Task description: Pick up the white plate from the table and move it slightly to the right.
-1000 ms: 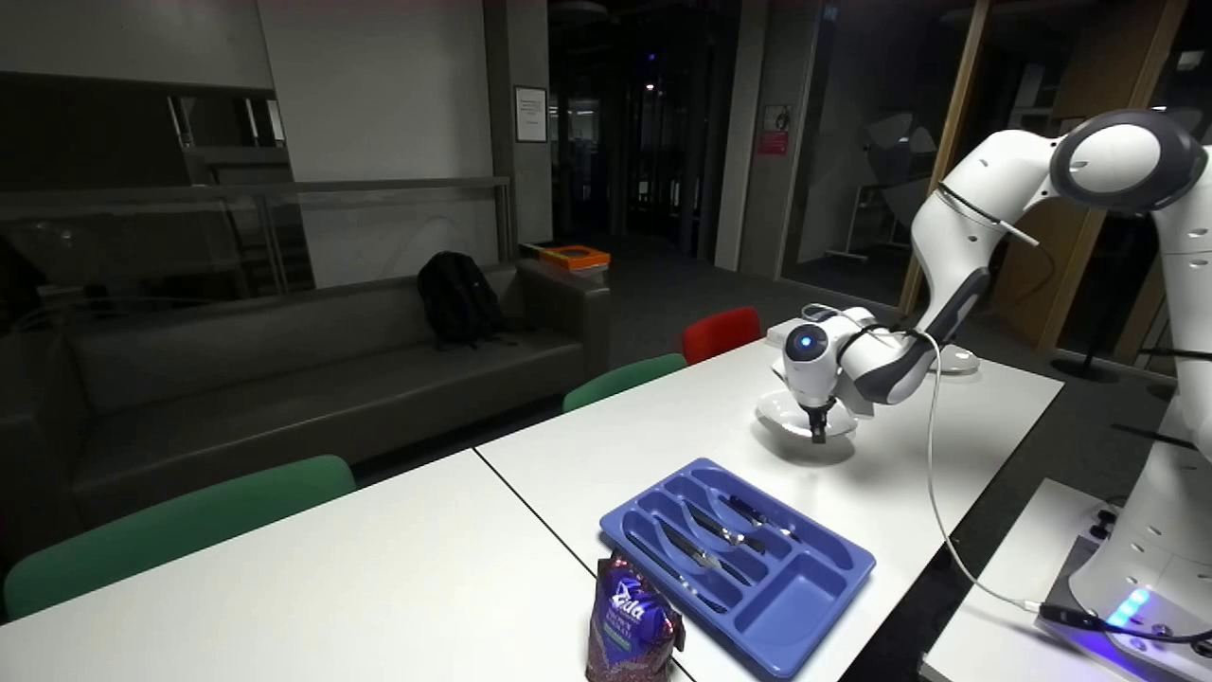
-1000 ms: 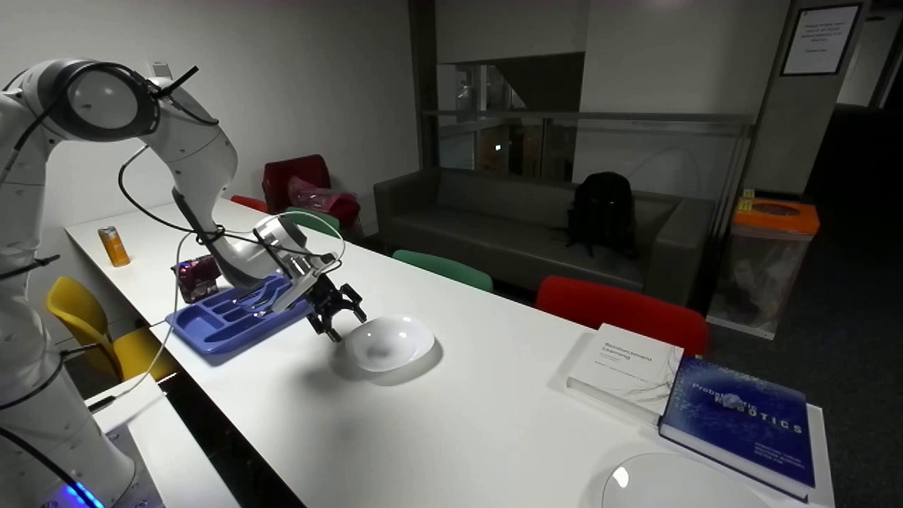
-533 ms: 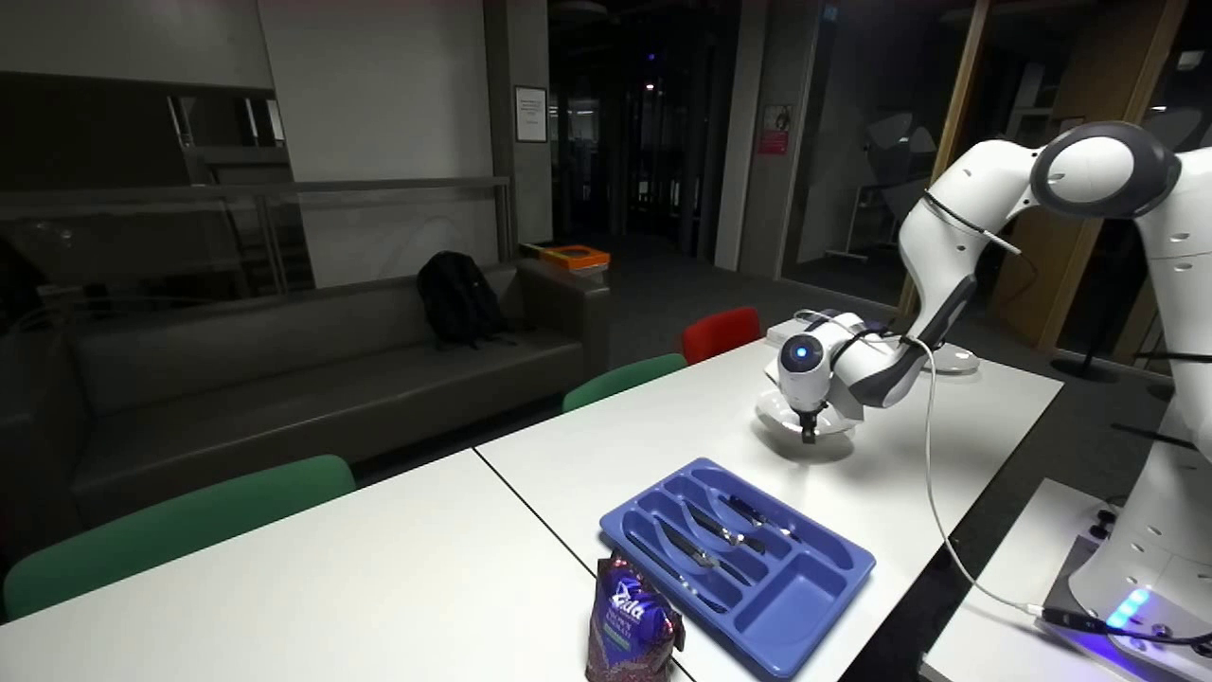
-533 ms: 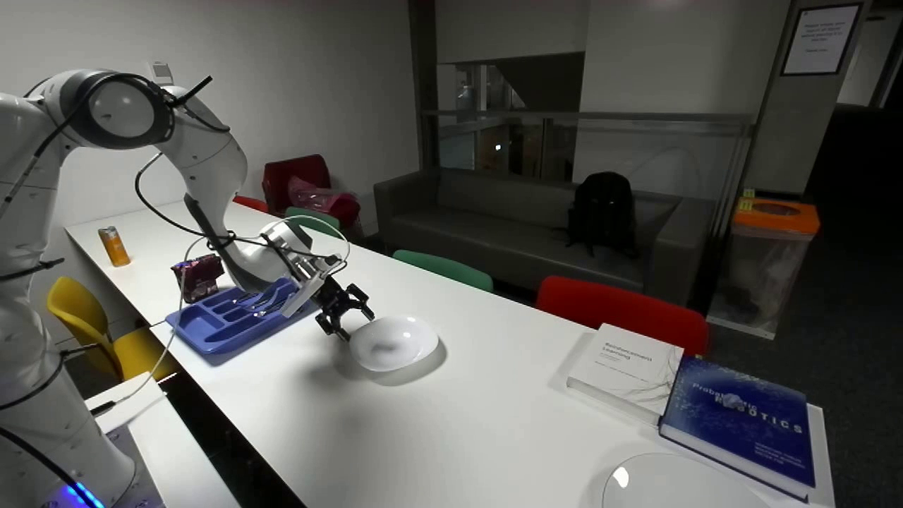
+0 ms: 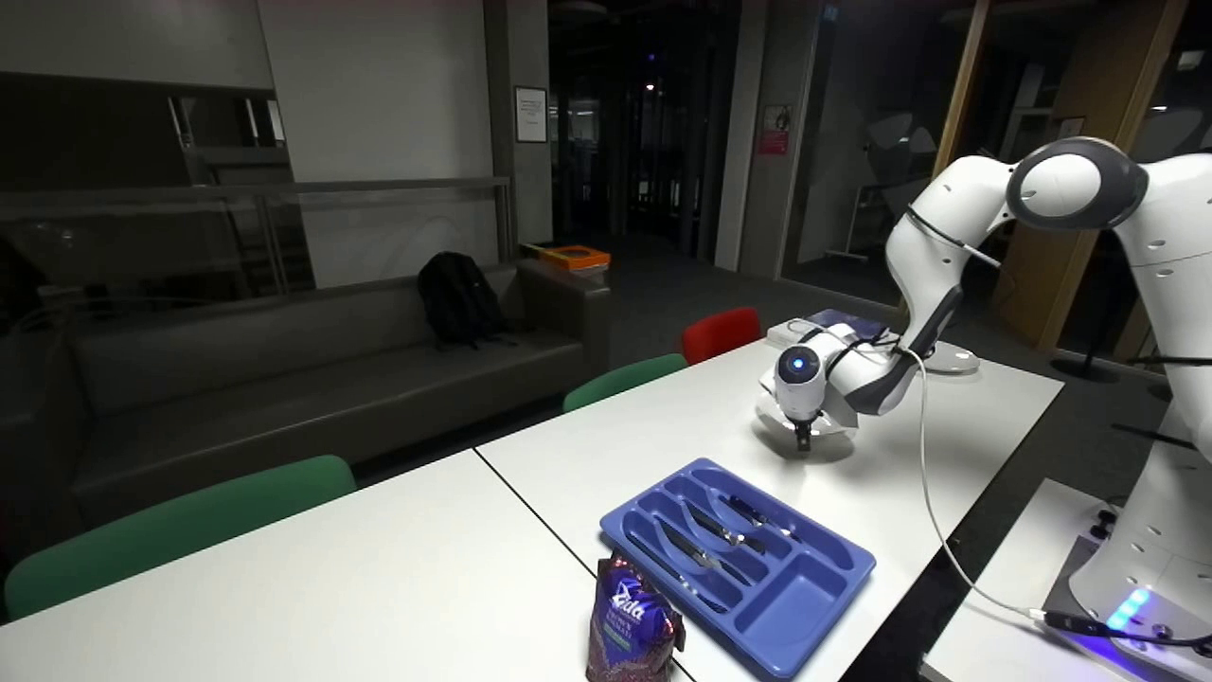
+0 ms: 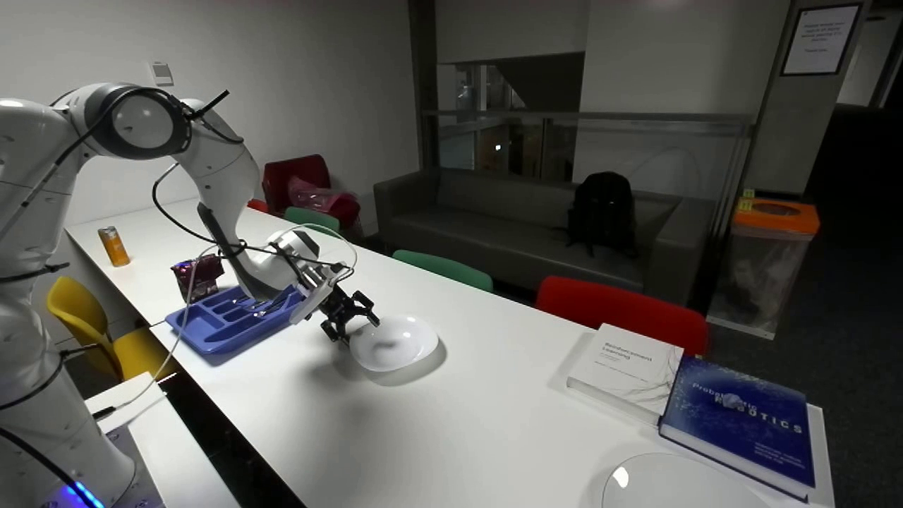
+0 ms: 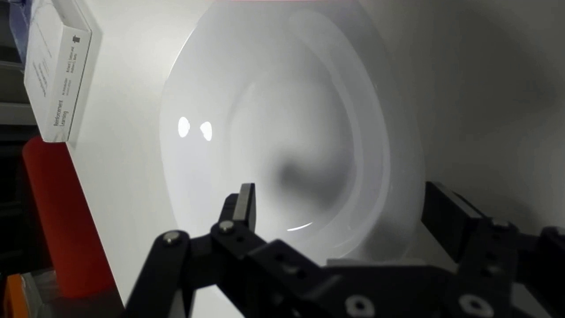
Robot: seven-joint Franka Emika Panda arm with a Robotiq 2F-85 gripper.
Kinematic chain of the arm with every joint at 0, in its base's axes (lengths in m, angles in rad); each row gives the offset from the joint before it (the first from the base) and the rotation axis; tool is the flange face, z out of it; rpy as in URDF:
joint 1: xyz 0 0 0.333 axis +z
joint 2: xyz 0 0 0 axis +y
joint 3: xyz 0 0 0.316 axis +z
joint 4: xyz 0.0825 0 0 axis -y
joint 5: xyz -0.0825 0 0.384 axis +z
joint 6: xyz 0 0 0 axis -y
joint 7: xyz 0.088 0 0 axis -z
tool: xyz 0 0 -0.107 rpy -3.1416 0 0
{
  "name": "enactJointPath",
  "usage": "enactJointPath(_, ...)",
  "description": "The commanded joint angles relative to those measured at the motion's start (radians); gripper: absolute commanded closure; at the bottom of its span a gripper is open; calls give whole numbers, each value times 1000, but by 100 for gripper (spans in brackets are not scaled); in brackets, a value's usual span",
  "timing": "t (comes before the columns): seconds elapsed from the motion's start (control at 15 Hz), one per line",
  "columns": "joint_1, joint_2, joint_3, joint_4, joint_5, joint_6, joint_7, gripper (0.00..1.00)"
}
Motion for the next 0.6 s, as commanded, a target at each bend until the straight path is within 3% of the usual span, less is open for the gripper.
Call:
enactJointPath(0.0, -13, 21, -8, 24, -59, -1, 20, 0)
enactJointPath(0.53, -10, 47, -11, 46, -129, -44, 84, 0)
